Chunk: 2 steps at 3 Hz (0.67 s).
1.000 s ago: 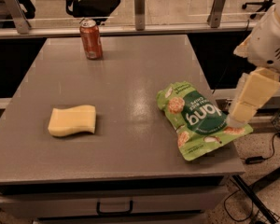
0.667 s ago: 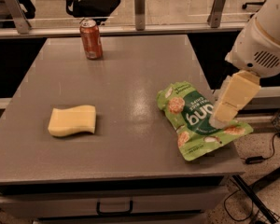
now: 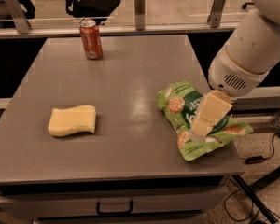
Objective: Pick green rice chip bag
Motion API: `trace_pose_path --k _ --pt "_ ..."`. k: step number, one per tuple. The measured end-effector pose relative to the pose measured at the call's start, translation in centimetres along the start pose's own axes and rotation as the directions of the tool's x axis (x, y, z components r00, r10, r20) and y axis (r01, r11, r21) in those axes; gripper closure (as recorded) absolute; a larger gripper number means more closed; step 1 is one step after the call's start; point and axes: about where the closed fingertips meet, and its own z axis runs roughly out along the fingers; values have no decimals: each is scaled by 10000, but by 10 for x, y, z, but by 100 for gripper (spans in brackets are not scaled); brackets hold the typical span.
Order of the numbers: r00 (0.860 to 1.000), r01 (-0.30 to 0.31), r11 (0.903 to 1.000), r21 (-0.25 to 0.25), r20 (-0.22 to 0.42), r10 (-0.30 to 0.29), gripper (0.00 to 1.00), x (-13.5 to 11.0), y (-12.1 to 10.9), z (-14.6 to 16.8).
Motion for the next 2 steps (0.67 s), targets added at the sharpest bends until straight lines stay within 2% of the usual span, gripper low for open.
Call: trace_pose_path --k 2 --pt "9991 362 9990 -273 -188 -368 2 -1 4 33"
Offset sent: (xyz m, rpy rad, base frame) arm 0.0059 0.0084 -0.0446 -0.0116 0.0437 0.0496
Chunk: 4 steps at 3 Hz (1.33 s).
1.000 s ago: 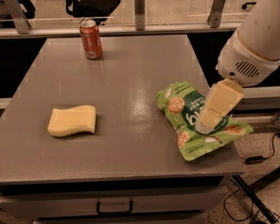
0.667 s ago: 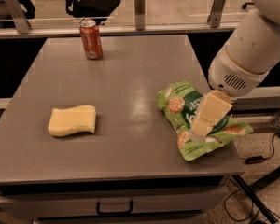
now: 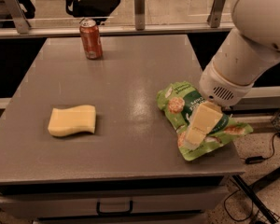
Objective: Pick green rice chip bag
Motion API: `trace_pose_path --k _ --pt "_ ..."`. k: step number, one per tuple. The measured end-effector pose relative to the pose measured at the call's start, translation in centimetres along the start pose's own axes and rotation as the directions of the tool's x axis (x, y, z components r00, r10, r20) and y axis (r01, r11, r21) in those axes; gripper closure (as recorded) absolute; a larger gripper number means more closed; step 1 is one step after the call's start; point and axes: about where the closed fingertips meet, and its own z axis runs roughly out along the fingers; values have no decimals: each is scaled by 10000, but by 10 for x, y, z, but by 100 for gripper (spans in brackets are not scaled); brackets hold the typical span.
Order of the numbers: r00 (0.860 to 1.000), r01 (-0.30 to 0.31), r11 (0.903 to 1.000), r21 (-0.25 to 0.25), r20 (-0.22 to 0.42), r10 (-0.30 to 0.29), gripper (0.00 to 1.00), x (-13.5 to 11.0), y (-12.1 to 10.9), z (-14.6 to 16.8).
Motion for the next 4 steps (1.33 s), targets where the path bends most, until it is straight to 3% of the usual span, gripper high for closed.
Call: trace_pose_path --k 2,4 --pt "9984 303 9995 45 -484 -300 47 0 -1 5" --pt "9970 621 9981 -50 -452 -623 94 -4 1 -1"
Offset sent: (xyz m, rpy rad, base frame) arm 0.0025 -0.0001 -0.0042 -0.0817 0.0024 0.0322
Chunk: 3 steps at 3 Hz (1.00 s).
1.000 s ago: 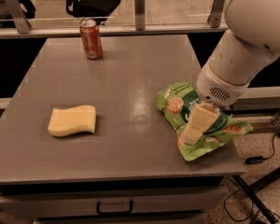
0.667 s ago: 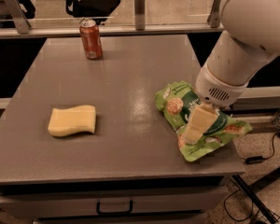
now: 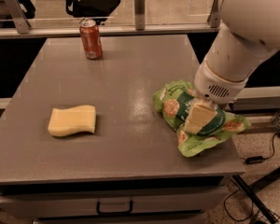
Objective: Pick green rice chip bag
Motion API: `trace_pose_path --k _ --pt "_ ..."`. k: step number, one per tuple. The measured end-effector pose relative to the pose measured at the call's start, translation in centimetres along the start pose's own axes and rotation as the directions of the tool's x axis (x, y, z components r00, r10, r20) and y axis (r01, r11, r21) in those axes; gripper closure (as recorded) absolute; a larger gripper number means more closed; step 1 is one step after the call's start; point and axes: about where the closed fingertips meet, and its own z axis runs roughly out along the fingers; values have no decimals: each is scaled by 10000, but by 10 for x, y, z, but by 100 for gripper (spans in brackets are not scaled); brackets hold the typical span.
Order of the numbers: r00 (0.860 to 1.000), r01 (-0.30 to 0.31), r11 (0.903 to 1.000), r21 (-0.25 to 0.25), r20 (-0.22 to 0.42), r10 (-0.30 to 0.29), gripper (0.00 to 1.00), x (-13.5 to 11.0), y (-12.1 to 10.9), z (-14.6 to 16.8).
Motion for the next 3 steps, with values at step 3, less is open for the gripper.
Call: trace_pose_path --k 3 --pt "9672 1138 9934 -142 2302 -1076 100 -25 4 -94"
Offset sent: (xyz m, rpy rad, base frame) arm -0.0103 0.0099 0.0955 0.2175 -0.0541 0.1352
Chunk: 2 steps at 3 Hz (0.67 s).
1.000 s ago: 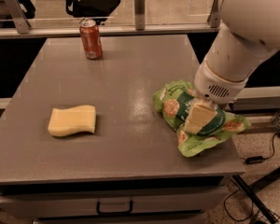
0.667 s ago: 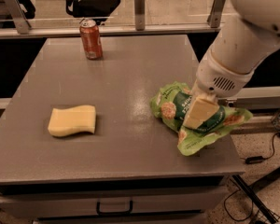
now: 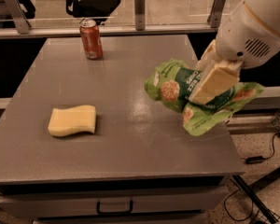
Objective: Pick green rice chip bag
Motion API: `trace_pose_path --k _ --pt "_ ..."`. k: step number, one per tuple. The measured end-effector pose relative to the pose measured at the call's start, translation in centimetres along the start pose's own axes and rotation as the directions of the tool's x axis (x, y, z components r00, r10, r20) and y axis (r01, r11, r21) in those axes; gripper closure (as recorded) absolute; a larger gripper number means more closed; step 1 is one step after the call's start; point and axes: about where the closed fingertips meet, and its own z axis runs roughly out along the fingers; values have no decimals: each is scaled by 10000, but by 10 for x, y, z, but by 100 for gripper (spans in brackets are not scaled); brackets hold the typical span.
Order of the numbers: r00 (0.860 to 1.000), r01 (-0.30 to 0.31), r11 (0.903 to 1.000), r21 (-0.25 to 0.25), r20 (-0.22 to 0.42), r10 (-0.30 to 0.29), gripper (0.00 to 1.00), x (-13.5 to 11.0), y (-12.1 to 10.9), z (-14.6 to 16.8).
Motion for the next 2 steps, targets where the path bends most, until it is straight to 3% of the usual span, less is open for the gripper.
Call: trace_pose_path --k 1,2 --pt "9985 253 9997 65 478 -256 100 -9 0 -21" --pt "9985 253 9997 65 478 -256 100 -9 0 -21"
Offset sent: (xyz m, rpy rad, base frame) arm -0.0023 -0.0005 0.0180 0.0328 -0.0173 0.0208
